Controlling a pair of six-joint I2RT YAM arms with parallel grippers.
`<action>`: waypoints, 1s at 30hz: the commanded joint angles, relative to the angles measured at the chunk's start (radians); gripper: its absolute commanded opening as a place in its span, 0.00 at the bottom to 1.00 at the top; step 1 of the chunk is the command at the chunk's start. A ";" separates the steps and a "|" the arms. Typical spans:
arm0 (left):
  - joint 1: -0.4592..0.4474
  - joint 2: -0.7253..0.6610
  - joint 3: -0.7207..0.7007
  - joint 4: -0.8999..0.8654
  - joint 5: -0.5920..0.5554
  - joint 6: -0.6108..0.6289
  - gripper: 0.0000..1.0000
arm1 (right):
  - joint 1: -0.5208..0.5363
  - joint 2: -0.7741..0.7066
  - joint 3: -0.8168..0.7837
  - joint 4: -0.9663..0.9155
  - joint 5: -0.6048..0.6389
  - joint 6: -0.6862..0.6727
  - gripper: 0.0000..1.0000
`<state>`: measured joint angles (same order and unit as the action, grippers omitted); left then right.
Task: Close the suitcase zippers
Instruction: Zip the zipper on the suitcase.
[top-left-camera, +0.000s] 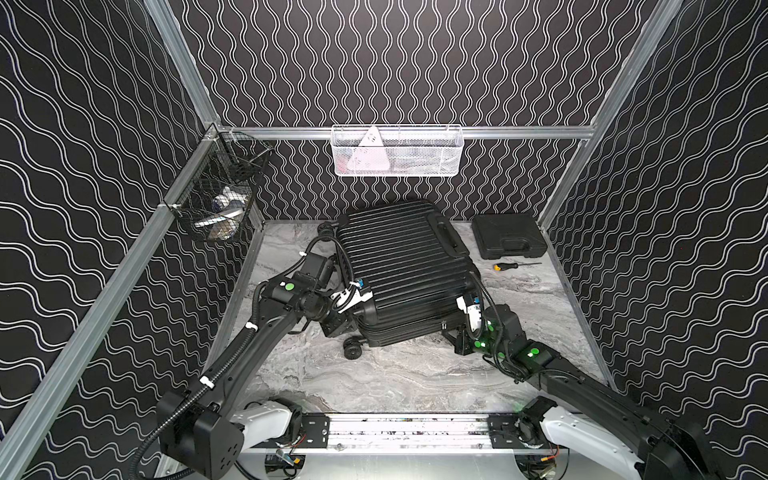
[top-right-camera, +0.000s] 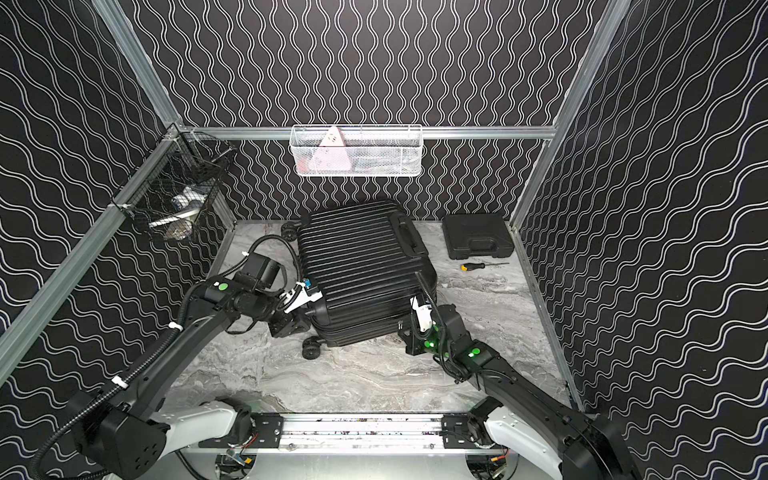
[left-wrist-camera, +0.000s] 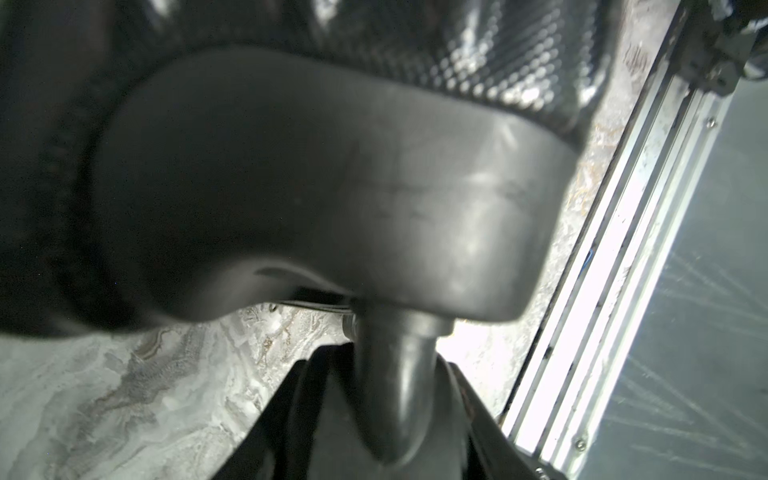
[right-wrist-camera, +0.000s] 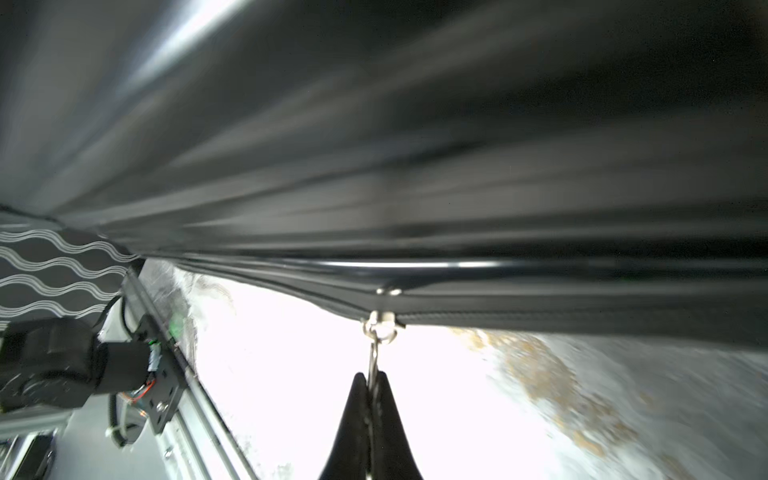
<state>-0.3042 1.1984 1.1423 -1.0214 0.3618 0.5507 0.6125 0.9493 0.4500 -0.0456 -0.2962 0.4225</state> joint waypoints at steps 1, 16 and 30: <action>-0.024 -0.038 0.022 0.083 -0.036 -0.308 0.10 | 0.024 0.033 0.017 0.023 -0.107 -0.036 0.00; -0.250 -0.135 -0.064 0.150 -0.174 -0.751 0.08 | 0.024 0.248 0.122 0.084 -0.046 -0.109 0.00; -0.431 -0.145 -0.152 0.373 -0.317 -1.005 0.05 | 0.024 0.328 0.166 0.059 0.044 -0.110 0.00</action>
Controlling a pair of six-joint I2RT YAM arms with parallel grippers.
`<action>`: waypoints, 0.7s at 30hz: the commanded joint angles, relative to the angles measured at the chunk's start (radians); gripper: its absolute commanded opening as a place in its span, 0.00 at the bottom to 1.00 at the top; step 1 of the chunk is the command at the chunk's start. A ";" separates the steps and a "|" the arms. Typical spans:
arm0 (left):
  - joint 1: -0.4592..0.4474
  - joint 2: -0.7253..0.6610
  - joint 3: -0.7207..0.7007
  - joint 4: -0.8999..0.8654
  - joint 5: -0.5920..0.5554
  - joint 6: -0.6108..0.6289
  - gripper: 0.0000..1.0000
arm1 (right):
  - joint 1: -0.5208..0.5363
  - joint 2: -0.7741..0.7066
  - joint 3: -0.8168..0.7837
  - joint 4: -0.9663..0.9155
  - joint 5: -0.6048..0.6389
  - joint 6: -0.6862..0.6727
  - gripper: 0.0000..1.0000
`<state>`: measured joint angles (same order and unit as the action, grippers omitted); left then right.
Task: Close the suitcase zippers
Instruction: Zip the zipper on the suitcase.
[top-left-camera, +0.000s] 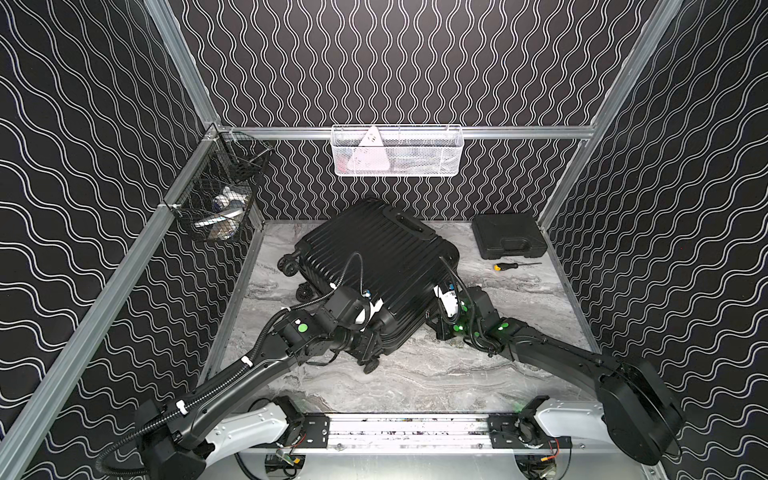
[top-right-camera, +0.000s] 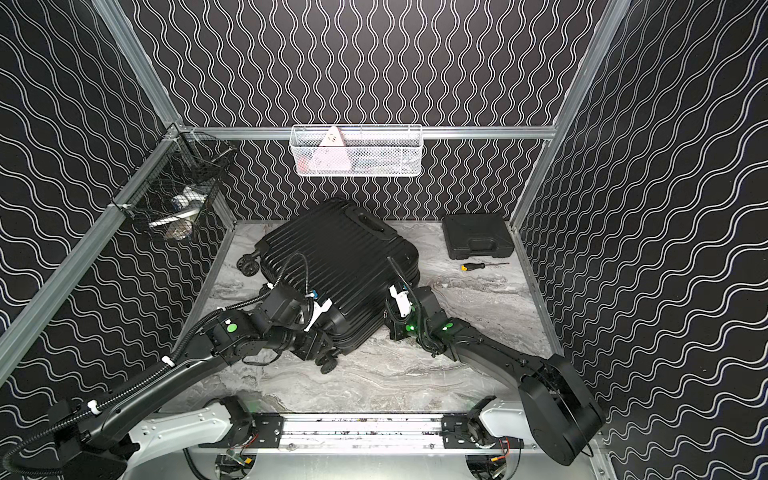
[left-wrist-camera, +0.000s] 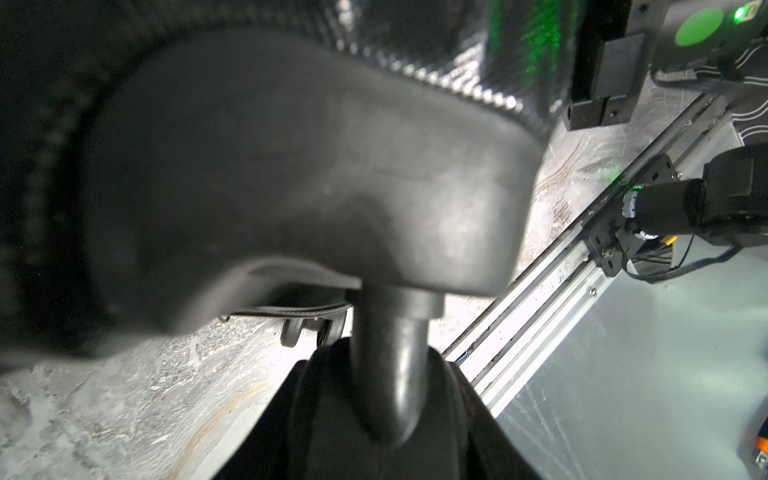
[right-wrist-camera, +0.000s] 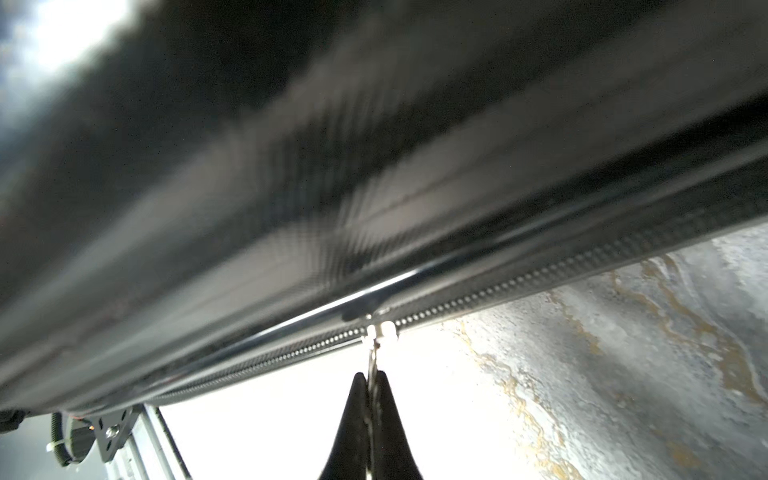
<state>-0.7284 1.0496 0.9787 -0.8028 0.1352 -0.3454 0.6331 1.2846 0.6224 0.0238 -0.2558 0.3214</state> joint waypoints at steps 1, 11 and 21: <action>-0.008 0.008 0.013 0.154 -0.099 -0.107 0.05 | 0.004 -0.010 -0.011 -0.016 0.010 -0.008 0.00; -0.013 0.036 0.000 0.200 -0.108 -0.117 0.05 | 0.004 -0.070 -0.083 0.019 -0.080 0.019 0.00; -0.019 0.036 -0.024 0.323 -0.063 -0.153 0.04 | 0.056 -0.073 -0.099 0.084 -0.159 0.034 0.00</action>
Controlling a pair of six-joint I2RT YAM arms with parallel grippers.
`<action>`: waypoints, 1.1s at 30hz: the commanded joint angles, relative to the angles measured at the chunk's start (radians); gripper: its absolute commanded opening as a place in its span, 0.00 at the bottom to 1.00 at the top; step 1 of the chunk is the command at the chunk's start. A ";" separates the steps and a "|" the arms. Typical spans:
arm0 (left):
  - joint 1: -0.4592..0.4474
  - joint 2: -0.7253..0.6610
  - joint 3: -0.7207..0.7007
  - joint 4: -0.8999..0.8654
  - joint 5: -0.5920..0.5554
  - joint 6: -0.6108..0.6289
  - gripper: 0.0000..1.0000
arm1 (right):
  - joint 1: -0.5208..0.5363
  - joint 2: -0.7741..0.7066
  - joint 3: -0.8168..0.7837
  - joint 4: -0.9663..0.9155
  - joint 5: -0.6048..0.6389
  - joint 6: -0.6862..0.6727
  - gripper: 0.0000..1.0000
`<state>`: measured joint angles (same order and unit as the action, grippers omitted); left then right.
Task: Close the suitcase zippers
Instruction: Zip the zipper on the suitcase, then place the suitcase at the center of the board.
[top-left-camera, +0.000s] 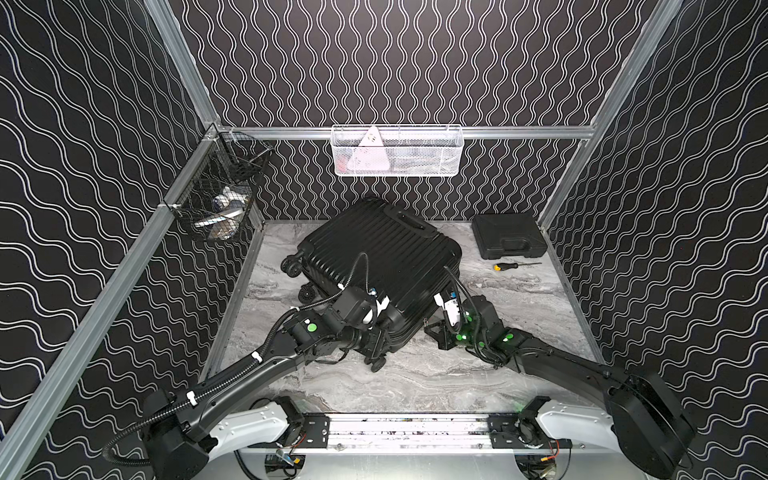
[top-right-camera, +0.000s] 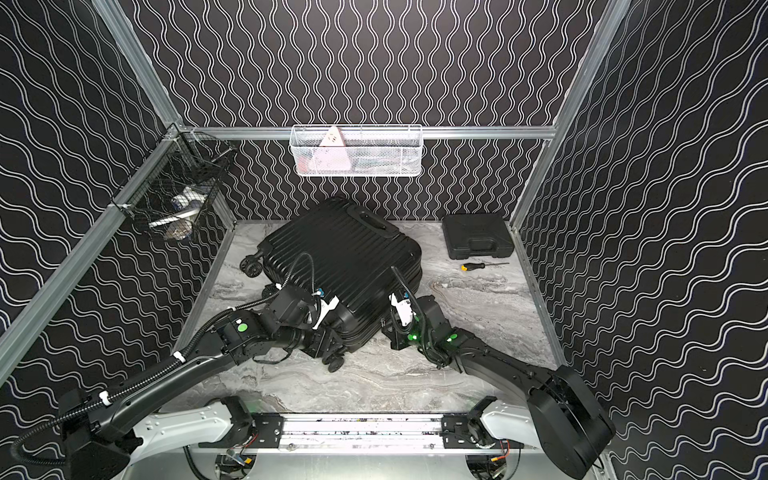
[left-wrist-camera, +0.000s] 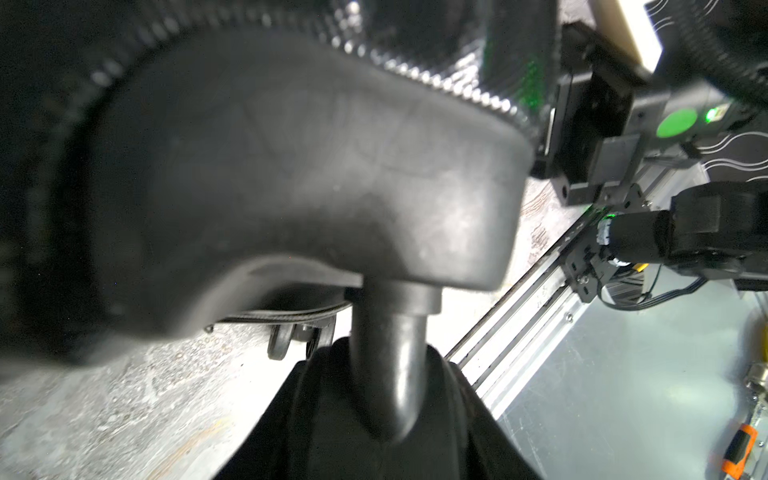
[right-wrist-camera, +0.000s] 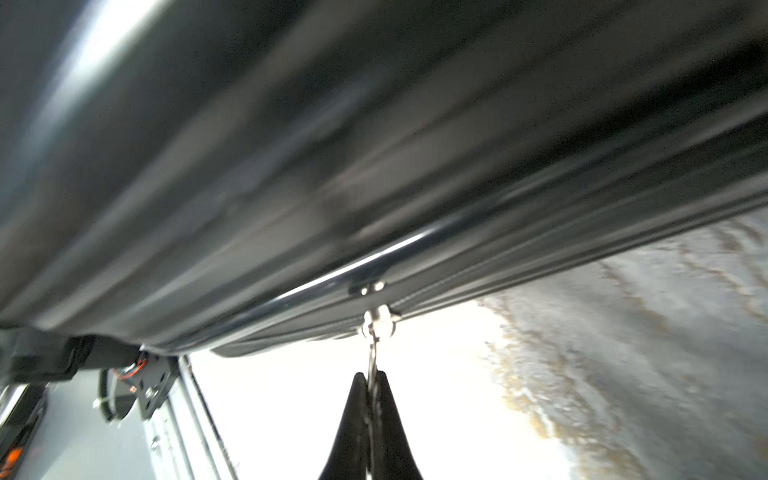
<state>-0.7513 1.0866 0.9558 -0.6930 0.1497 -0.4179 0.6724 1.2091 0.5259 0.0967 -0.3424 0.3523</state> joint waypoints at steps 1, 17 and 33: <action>0.004 -0.001 -0.005 0.228 -0.070 -0.082 0.04 | 0.023 0.002 -0.006 0.027 -0.080 0.010 0.00; 0.003 0.007 -0.032 0.343 -0.113 -0.131 0.06 | 0.103 -0.010 -0.029 0.120 -0.122 0.072 0.00; -0.003 0.023 -0.044 0.428 -0.074 -0.156 0.01 | 0.252 0.043 -0.015 0.277 -0.058 0.164 0.00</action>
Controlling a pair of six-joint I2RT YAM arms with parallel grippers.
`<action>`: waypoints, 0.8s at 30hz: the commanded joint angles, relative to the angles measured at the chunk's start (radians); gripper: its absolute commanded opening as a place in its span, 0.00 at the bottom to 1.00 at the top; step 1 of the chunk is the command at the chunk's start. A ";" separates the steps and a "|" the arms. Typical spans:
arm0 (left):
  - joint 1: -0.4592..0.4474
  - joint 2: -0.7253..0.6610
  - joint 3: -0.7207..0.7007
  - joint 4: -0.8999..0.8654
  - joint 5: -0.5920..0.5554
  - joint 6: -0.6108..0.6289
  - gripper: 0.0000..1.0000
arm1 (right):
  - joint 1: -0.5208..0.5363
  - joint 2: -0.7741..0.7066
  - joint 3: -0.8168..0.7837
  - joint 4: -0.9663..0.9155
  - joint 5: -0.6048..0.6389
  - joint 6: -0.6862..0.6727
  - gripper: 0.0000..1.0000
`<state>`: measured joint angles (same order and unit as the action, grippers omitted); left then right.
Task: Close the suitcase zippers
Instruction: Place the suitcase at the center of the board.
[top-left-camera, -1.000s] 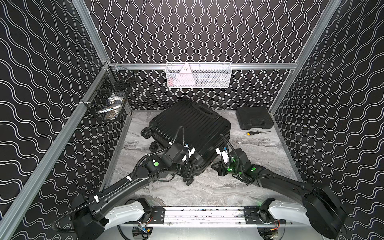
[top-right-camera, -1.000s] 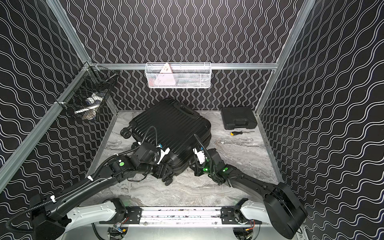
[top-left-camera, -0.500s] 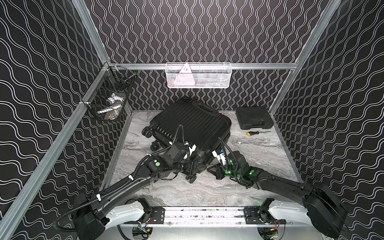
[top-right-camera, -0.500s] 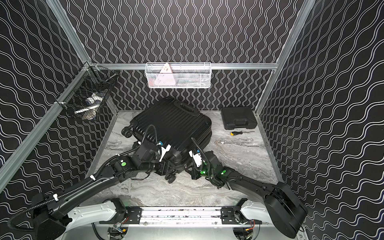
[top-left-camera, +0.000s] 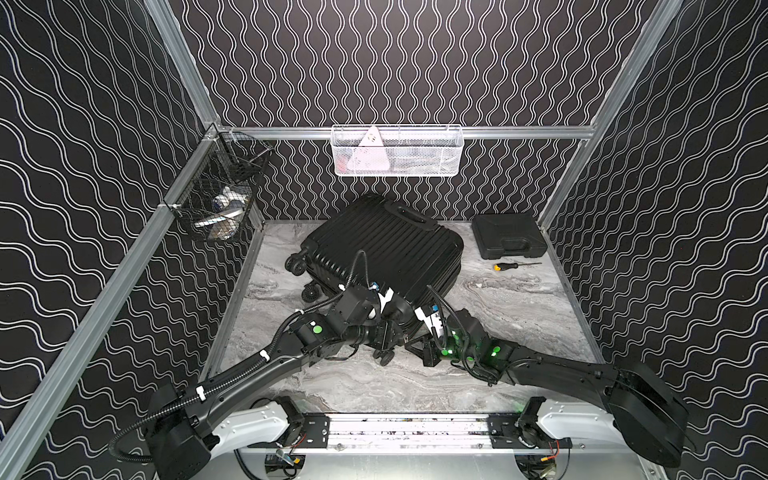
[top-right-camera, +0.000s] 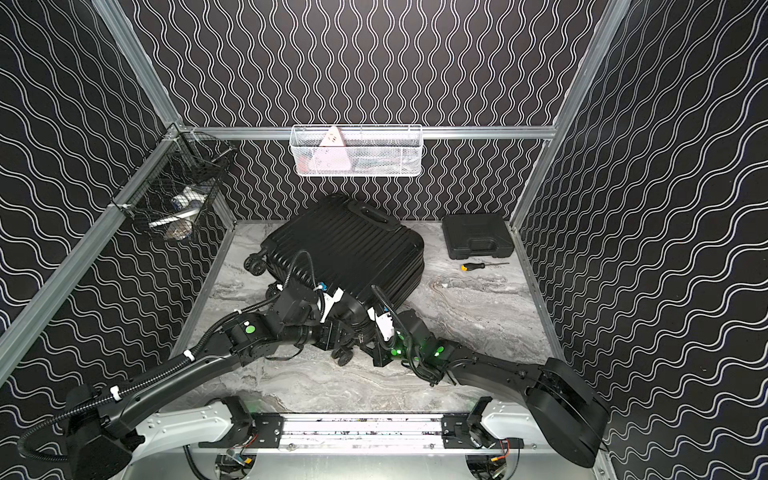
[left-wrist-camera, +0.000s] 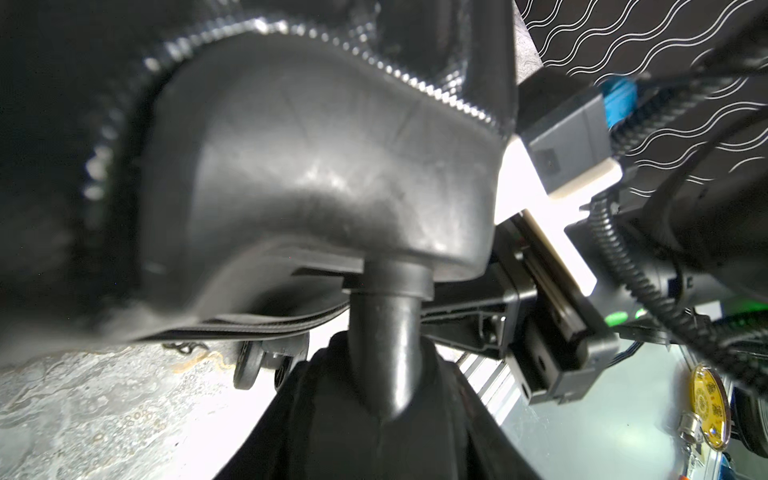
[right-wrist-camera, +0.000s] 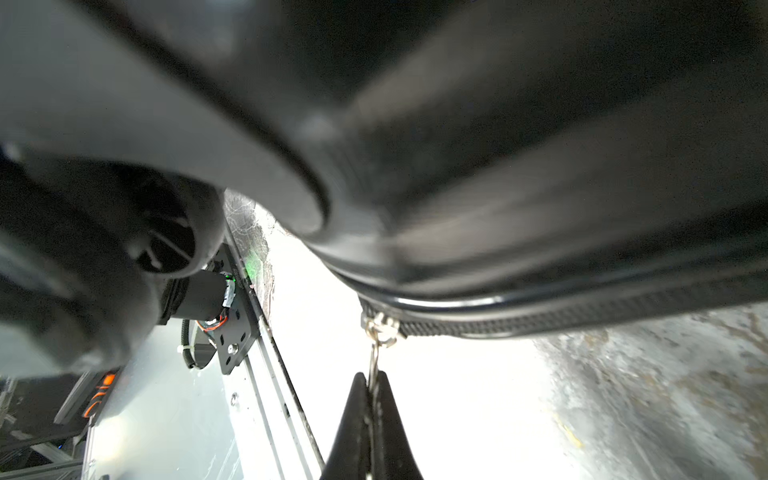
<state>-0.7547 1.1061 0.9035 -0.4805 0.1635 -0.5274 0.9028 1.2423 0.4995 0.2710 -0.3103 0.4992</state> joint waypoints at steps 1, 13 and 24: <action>-0.001 0.006 0.005 0.225 -0.083 -0.049 0.01 | 0.027 0.016 0.011 0.114 -0.079 0.023 0.00; -0.003 0.001 0.055 0.122 -0.048 0.121 0.57 | 0.045 -0.033 -0.024 0.048 0.103 0.035 0.00; 0.100 -0.060 0.260 -0.236 -0.398 0.364 0.92 | 0.014 -0.069 -0.044 0.004 0.133 0.041 0.00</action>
<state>-0.7044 1.0435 1.1278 -0.5987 -0.0601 -0.2390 0.9203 1.1767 0.4503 0.2680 -0.1753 0.5381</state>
